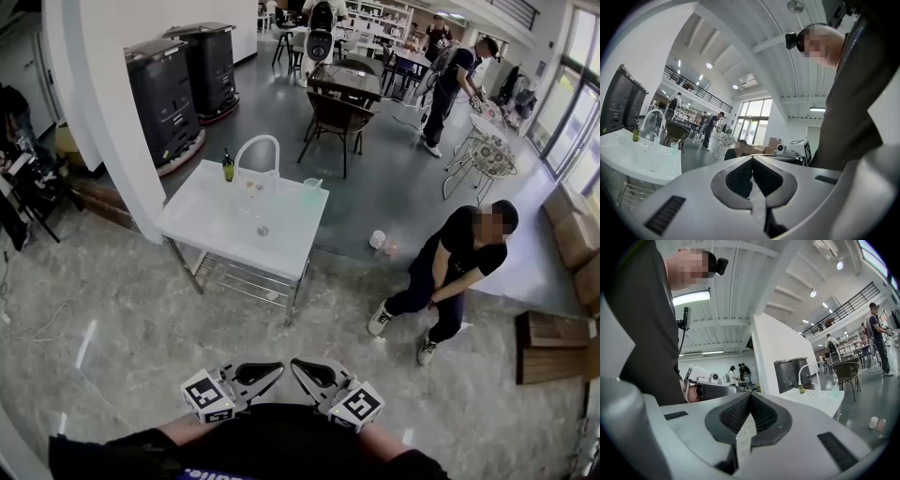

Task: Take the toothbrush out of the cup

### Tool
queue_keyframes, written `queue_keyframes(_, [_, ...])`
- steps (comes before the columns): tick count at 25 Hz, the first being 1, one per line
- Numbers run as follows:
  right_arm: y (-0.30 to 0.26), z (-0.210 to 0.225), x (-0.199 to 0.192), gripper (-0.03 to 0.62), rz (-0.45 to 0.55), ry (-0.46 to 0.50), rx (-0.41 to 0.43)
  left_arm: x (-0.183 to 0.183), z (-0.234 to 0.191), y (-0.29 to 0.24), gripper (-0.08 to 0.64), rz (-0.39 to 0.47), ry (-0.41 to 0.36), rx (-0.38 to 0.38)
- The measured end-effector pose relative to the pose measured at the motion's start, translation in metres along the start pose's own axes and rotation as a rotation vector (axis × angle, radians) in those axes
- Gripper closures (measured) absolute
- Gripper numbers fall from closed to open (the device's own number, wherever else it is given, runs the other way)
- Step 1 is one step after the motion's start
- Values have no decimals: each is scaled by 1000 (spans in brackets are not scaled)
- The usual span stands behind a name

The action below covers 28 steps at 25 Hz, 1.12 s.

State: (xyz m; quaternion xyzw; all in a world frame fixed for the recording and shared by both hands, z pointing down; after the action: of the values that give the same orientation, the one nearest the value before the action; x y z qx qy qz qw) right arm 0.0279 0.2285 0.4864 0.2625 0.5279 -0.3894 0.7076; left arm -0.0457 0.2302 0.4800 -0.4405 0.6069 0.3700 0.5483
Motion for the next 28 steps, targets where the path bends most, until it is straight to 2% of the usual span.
queue_keyframes(13, [10,11,-3,581,-10,-6,-17,0,5,-9,551,-1,-5,26])
queue_keyframes(28, [21,21,-3,581,-31,-7,24,1,7,-24,550,5,5,69])
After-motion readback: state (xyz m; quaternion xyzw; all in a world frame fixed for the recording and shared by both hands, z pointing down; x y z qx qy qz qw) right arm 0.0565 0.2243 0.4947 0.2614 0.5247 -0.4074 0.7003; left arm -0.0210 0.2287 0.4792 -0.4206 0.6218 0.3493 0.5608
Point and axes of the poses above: the fingertips, and each gripper's own axes: y backward along the fingers, z to its right, x out of its top, the point moved 3 cm from there along y, backward along the fingers, and after that the axes turned 8 degrees about -y, right-handed, at the moved point
